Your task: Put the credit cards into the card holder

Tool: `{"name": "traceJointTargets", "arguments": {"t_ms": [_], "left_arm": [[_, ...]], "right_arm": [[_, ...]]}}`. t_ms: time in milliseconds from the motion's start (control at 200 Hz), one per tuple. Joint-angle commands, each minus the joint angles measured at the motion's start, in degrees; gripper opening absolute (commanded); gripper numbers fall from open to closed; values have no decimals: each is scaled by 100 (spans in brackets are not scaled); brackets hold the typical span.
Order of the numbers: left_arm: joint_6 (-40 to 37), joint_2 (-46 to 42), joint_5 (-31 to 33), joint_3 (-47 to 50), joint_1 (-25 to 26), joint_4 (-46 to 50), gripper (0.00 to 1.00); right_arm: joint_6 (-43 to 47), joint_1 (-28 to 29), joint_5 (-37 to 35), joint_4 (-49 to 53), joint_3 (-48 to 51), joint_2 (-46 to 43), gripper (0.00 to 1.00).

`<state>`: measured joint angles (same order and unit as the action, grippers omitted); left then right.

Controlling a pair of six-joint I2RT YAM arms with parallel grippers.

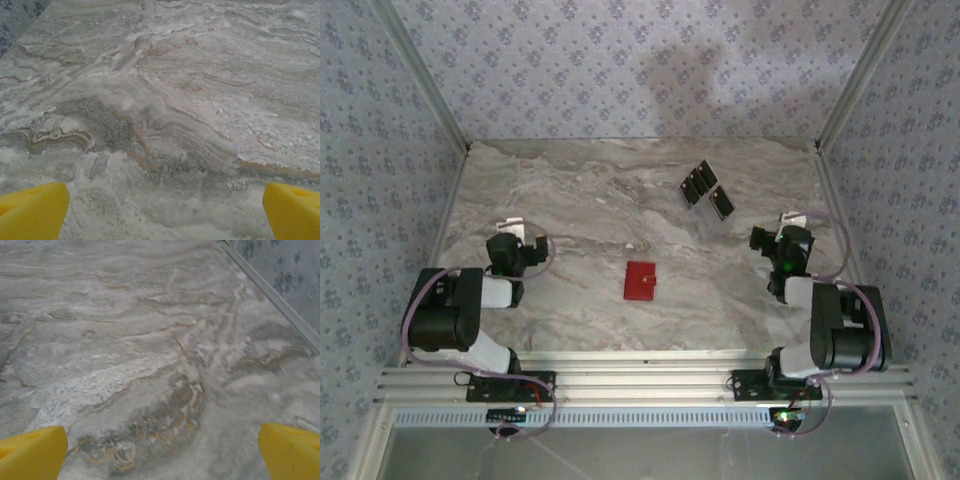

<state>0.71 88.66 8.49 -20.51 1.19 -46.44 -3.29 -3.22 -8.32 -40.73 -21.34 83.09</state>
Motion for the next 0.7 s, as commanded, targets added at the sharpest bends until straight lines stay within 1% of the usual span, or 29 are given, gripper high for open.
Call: {"name": "traceJointTargets", "arguments": {"t_ms": [0,25,35,80,95,135,175,220,315,395,625,695], "left_arm": [[96,-29,-266,-271,-124,-202,100],[88,-42,-274,-296,-125,-133,100],[96,-62,-286,-313,-127,-60,100],[119,-39,-366,-327,-172,-61,100],[135,-28,-415,-329,-193,-85,100],[159,-51,-496,-362,-248,48,100],[158,-29,-493,-348,-247,-27,100],[167,-50,-497,-357,-251,31,100],[175,-41,-506,-348,-249,-6,100],[167,-39,-514,-348,-247,-5,100],[159,-38,-506,-348,-251,-4,100],[161,-40,-505,-359,-251,11,100]], "right_arm": [[546,450,-177,-1445,222,530,100],[462,410,-112,-689,43,338,100],[441,357,-41,-594,-6,339,100],[348,200,252,-966,-2,538,99],[339,169,279,-927,-13,506,99],[329,157,277,-504,-113,405,100],[344,166,259,-755,-66,477,100],[345,173,247,-566,-106,412,100],[416,315,-16,-772,-9,411,100],[382,243,143,-705,-39,411,100],[399,235,180,-683,-63,419,100],[376,182,332,-590,-126,452,100]]}}
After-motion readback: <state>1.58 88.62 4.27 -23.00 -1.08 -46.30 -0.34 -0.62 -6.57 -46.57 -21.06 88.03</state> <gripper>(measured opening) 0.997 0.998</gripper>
